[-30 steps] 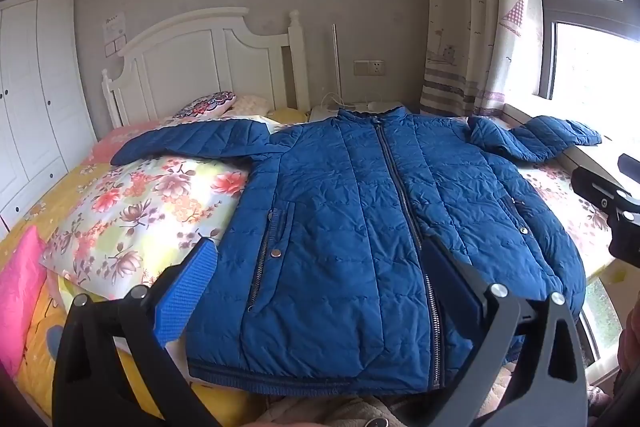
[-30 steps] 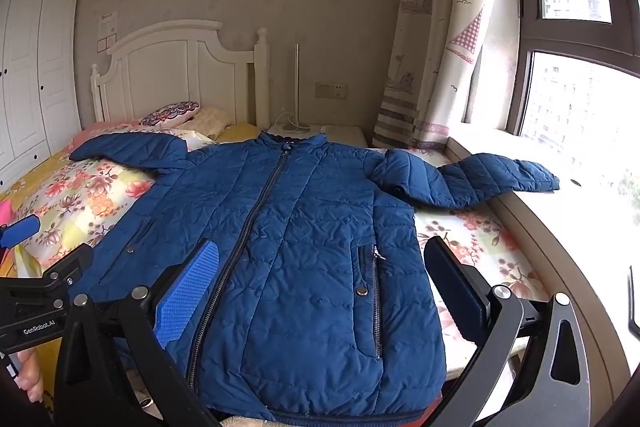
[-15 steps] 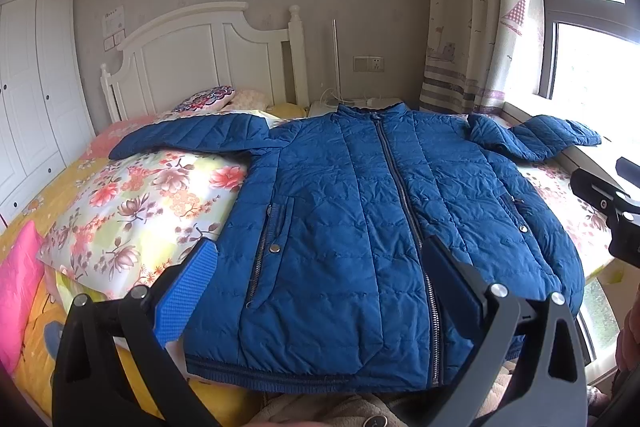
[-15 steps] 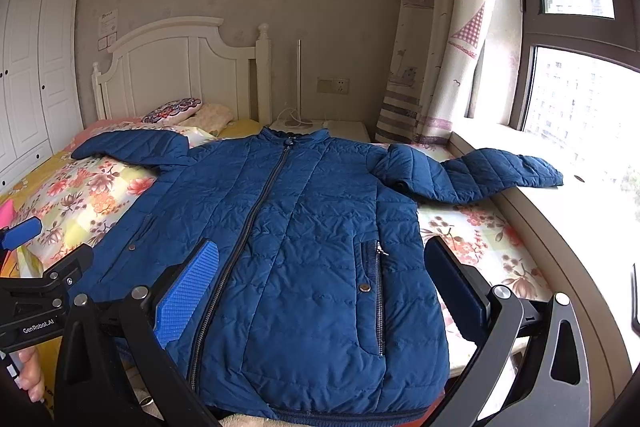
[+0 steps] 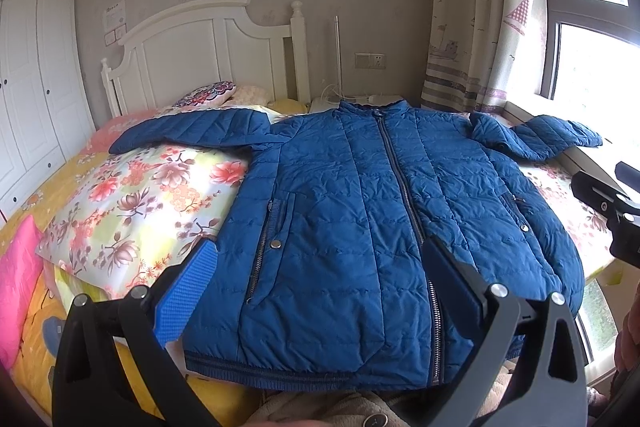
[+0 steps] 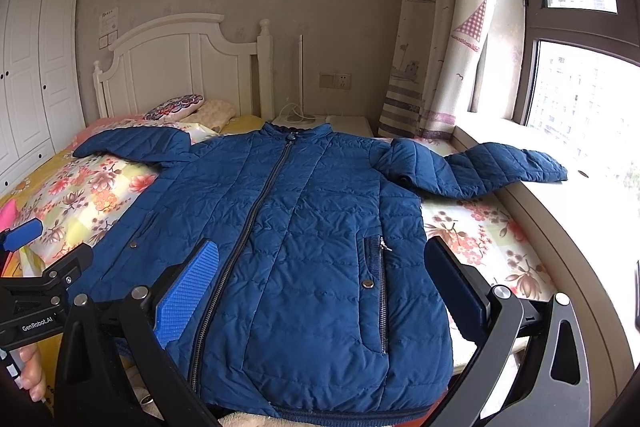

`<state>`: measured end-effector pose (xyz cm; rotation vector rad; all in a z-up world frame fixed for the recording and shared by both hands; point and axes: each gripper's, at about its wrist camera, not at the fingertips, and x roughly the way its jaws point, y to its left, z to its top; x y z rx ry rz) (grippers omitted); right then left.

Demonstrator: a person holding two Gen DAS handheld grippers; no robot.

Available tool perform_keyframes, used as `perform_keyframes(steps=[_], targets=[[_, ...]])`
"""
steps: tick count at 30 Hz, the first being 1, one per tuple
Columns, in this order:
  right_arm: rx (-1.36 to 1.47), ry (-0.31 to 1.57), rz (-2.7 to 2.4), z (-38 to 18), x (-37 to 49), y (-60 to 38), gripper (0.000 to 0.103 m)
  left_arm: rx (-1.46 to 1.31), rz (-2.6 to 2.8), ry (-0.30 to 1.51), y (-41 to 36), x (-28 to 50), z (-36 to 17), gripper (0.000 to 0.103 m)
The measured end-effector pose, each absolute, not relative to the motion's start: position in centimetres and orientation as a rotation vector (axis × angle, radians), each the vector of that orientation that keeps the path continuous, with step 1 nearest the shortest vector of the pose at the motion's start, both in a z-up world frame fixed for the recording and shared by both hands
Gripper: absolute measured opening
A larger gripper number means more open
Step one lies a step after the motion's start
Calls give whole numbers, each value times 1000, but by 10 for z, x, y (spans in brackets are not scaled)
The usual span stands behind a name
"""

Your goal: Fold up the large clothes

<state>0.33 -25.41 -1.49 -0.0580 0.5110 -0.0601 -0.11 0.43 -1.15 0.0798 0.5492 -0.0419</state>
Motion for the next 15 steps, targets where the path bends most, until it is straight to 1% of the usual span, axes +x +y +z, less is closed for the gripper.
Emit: perform_keyframes(steps=[15], targets=[[-53, 517, -54, -17, 4, -256, 99, 76, -37, 554, 7, 0, -11, 101]])
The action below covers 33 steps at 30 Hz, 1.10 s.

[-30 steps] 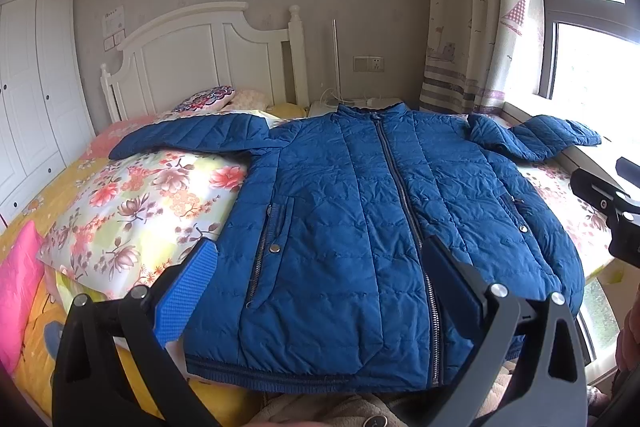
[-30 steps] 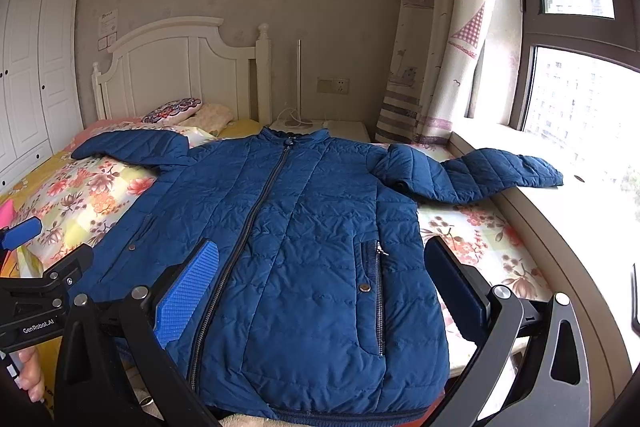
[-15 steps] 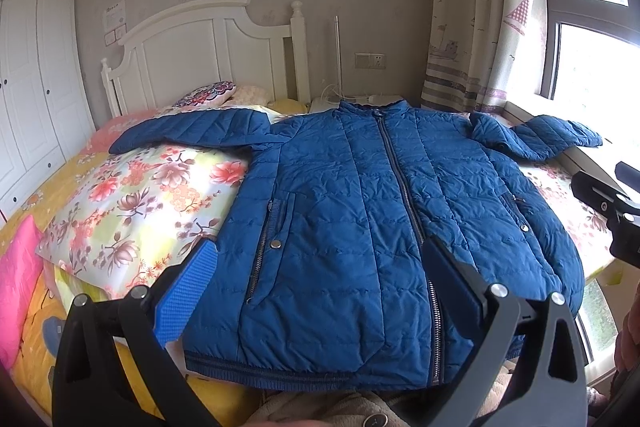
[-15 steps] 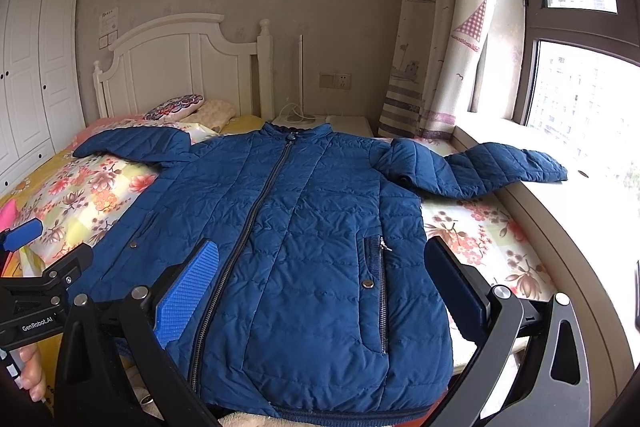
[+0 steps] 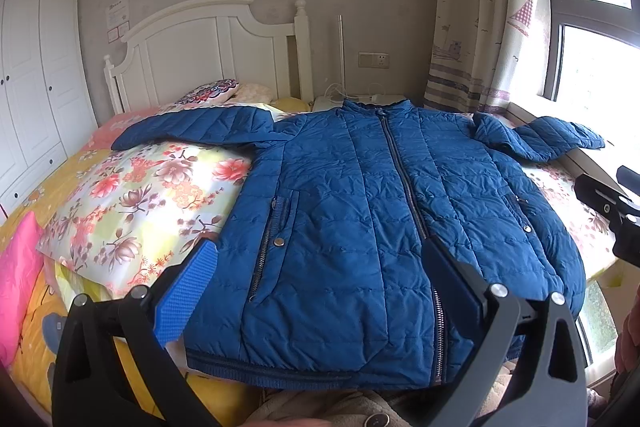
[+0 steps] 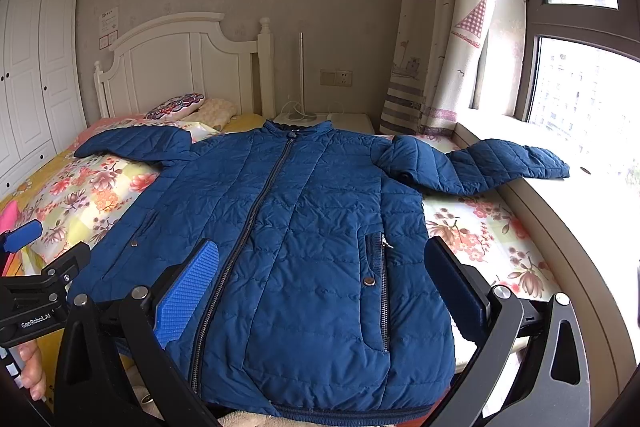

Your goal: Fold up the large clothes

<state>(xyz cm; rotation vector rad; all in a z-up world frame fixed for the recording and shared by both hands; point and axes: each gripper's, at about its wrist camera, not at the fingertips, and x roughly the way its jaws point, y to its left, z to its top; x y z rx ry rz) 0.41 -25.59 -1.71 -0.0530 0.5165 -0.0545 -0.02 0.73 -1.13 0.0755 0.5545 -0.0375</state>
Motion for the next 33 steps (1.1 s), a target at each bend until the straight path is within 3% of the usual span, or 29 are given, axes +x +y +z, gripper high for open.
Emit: perform_keyframes(steps=[33], targets=[[1, 534, -36, -29, 17, -275, 99, 90, -17, 577, 6, 11, -18, 101]])
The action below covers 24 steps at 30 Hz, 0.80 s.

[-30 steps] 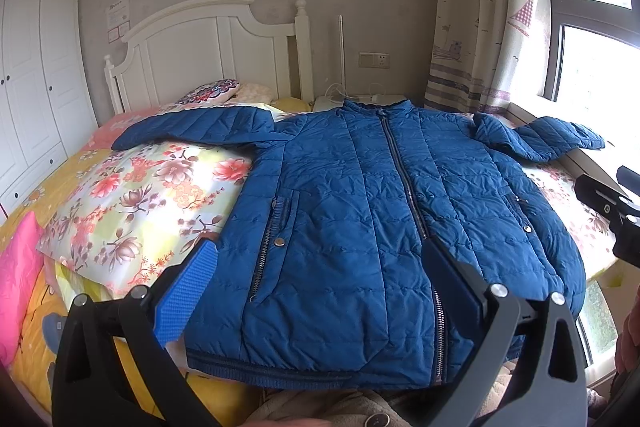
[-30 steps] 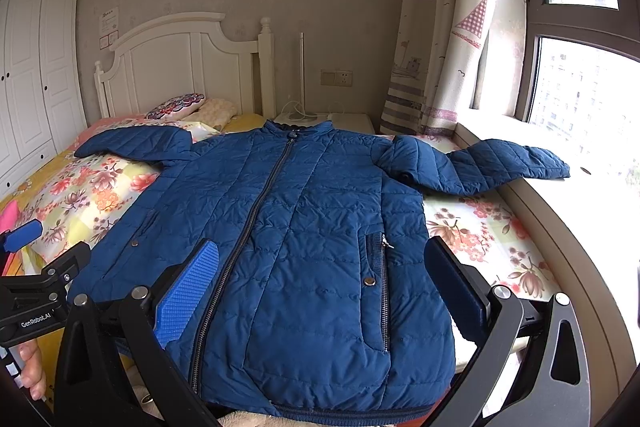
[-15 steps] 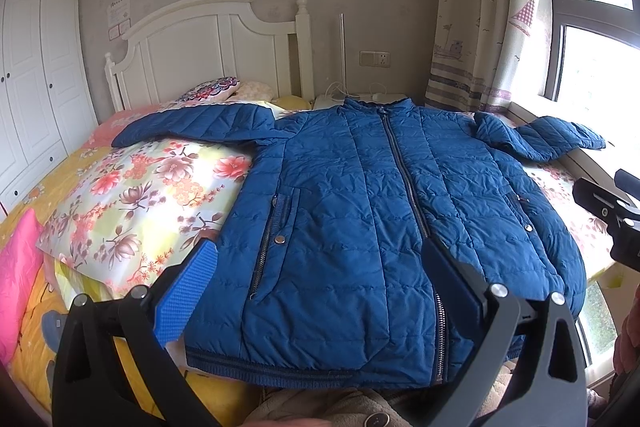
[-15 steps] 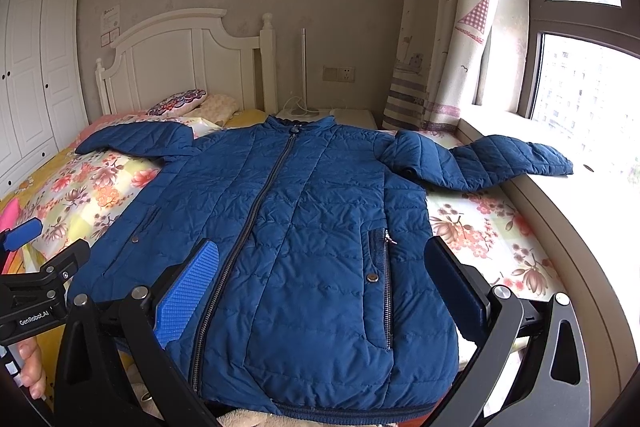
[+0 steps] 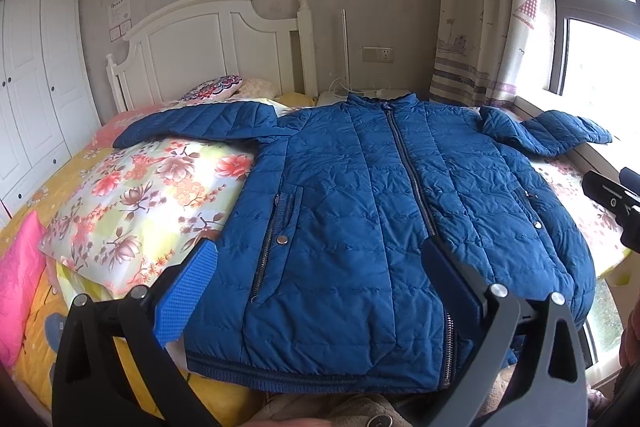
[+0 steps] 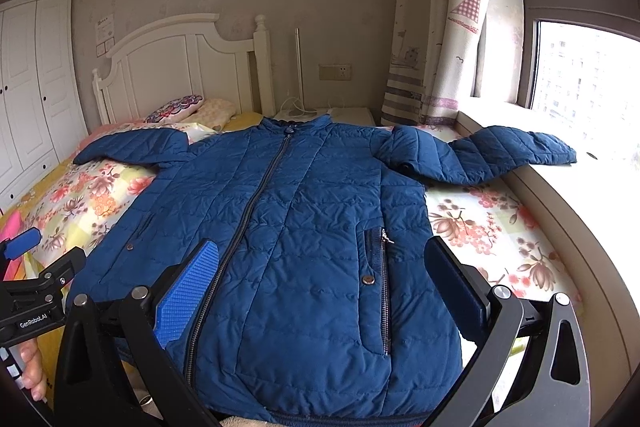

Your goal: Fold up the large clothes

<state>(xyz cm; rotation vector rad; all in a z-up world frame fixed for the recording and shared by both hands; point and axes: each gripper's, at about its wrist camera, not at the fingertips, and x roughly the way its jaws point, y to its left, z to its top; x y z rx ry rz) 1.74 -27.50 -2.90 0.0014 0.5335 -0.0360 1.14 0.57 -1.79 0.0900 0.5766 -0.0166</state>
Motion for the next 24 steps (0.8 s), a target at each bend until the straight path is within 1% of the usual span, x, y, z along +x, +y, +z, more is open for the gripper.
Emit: perform_keyframes(steps=[5, 6, 9, 12, 13, 15, 16, 17, 20, 24], targets=[[94, 550, 124, -47, 32, -298, 99, 112, -21, 585, -1, 28, -25, 101], [133, 587, 140, -54, 41, -307, 99, 125, -19, 590, -3, 34, -28, 101], [185, 678, 50, -65, 68, -337, 99, 223, -10, 647, -15, 67, -41, 101], [266, 693, -5, -72, 95, -378, 99, 273, -57, 700, -23, 103, -50, 101], [299, 694, -53, -75, 110, -400, 99, 269, -88, 758, -24, 123, -55, 101], [354, 706, -151, -81, 138, -439, 99, 219, -109, 908, -23, 158, -66, 101], [399, 716, -205, -85, 157, -463, 99, 149, -120, 1014, -18, 183, -75, 101], [436, 722, -237, -87, 173, -483, 99, 102, -133, 1048, -15, 195, -80, 101], [502, 708, -342, -92, 216, -537, 99, -43, -109, 1107, 2, 228, -95, 101], [539, 749, -411, -100, 264, -576, 99, -71, -164, 1118, 5, 246, -104, 99]])
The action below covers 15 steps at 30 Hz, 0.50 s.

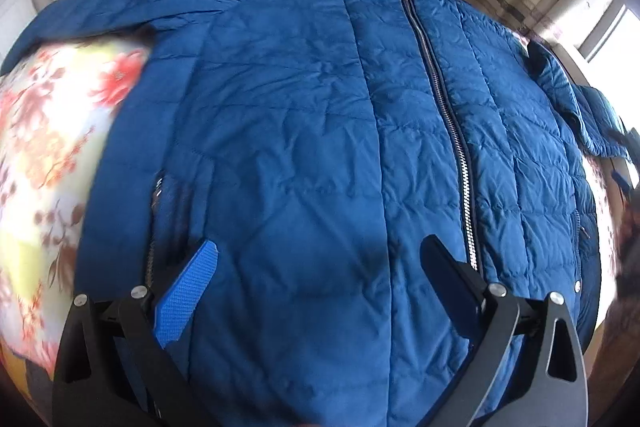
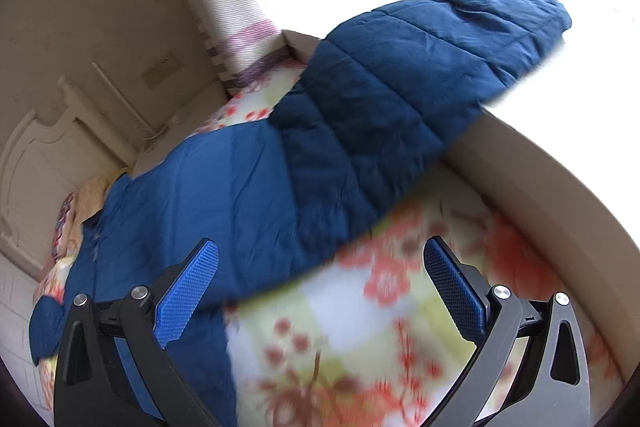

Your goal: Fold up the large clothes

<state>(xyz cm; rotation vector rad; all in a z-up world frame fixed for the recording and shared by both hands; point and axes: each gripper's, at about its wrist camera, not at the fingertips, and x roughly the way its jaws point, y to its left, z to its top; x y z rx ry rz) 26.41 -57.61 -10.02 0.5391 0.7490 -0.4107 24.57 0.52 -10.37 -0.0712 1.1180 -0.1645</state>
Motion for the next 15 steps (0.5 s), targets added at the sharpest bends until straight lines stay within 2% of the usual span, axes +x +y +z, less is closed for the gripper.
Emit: perform_keyframes(steps=[2, 3, 4, 6, 7, 11, 15], targets=[[557, 772, -437, -108, 283, -591, 99, -82, -213, 1082, 4, 249, -101, 96], [580, 775, -448, -111, 289, -599, 95, -86, -223, 1064, 5, 249, -100, 96], [606, 768, -461, -115, 292, -604, 74, -87, -230, 1041, 6, 250, -99, 96], [616, 732, -444, -113, 294, -604, 44, -87, -250, 965, 10, 249, -96, 97], [584, 698, -444, -105, 295, -597, 35, -87, -254, 936, 11, 249, -95, 97], [341, 549, -286, -57, 298, -527, 31, -41, -229, 959, 5, 249, -105, 98], [205, 529, -33, -35, 310, -442, 31, -34, -231, 952, -5, 246, -107, 98]])
